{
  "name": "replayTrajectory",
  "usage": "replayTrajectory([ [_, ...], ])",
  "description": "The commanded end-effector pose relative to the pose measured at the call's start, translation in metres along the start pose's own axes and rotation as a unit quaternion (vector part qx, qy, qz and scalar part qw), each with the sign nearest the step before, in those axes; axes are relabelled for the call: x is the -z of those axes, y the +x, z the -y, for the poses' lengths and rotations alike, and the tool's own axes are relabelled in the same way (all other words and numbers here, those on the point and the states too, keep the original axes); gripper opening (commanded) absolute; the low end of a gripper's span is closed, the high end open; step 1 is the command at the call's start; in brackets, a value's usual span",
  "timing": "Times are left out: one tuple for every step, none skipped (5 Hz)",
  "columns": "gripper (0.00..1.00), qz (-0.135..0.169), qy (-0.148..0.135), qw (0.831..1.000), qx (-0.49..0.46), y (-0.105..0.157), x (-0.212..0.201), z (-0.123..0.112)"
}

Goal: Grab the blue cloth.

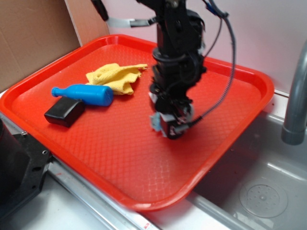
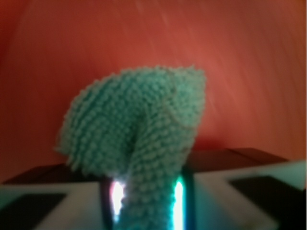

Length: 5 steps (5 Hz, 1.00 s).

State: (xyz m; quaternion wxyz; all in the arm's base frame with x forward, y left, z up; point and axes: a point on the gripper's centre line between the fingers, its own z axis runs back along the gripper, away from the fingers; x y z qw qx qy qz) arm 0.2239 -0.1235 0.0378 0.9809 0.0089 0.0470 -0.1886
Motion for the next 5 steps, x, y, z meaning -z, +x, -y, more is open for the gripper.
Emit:
replayTrajectory([
  [0.0,0.096,-0.035,0.986,-0.133,-0.04,-0.102,-0.037],
  [0.0,0.12,-0.055,0.973,-0.192,-0.079,-0.139,-0.054],
  [0.0,0.129,-0.048,0.966,-0.22,-0.103,-0.148,-0.061],
  [0.0,0.139,-0.035,0.959,-0.245,-0.124,-0.154,-0.064],
  [0.0,0.115,-0.055,0.96,-0.249,-0.123,-0.151,-0.067],
])
